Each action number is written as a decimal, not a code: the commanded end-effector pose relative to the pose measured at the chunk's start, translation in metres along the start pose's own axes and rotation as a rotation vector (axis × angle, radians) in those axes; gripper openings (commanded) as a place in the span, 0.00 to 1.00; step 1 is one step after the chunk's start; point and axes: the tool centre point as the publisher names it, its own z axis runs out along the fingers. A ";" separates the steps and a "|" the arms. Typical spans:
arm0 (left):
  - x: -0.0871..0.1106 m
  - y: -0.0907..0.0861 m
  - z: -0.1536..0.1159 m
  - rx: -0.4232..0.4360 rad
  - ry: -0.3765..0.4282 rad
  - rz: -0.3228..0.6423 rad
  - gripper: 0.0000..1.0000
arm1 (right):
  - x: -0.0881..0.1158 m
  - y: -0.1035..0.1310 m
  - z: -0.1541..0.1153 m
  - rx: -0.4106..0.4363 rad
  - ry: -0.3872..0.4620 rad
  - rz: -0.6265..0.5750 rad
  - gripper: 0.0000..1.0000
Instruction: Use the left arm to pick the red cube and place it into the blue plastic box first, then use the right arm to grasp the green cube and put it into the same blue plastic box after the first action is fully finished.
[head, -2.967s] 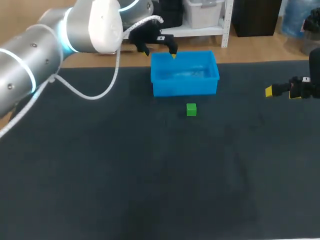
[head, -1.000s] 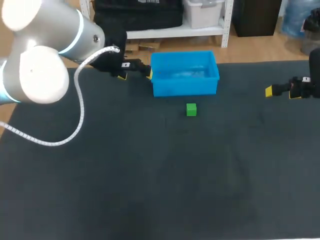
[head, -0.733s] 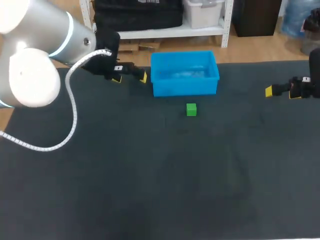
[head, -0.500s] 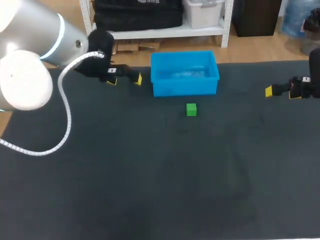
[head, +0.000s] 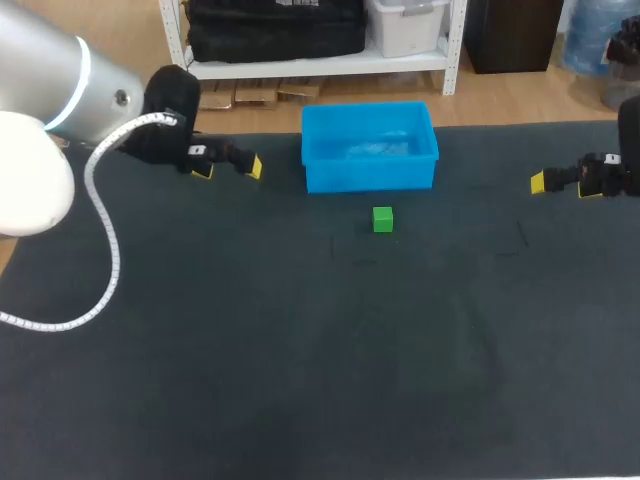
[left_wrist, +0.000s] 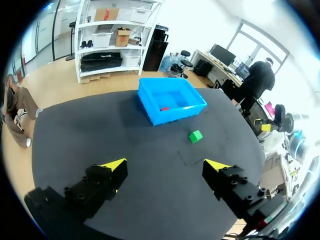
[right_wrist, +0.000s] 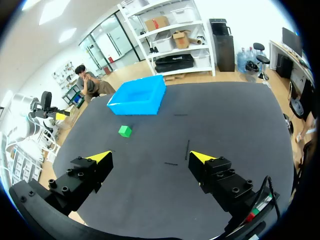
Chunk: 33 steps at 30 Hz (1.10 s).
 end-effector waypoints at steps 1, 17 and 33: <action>0.009 0.006 -0.010 0.010 -0.011 0.000 1.00 | 0.000 0.000 0.000 0.001 0.001 0.000 1.00; 0.014 0.016 -0.022 0.029 -0.014 0.010 1.00 | 0.000 0.000 0.000 0.001 0.001 0.000 1.00; 0.014 0.016 -0.022 0.029 -0.014 0.010 1.00 | 0.000 0.000 0.000 0.001 0.001 0.000 1.00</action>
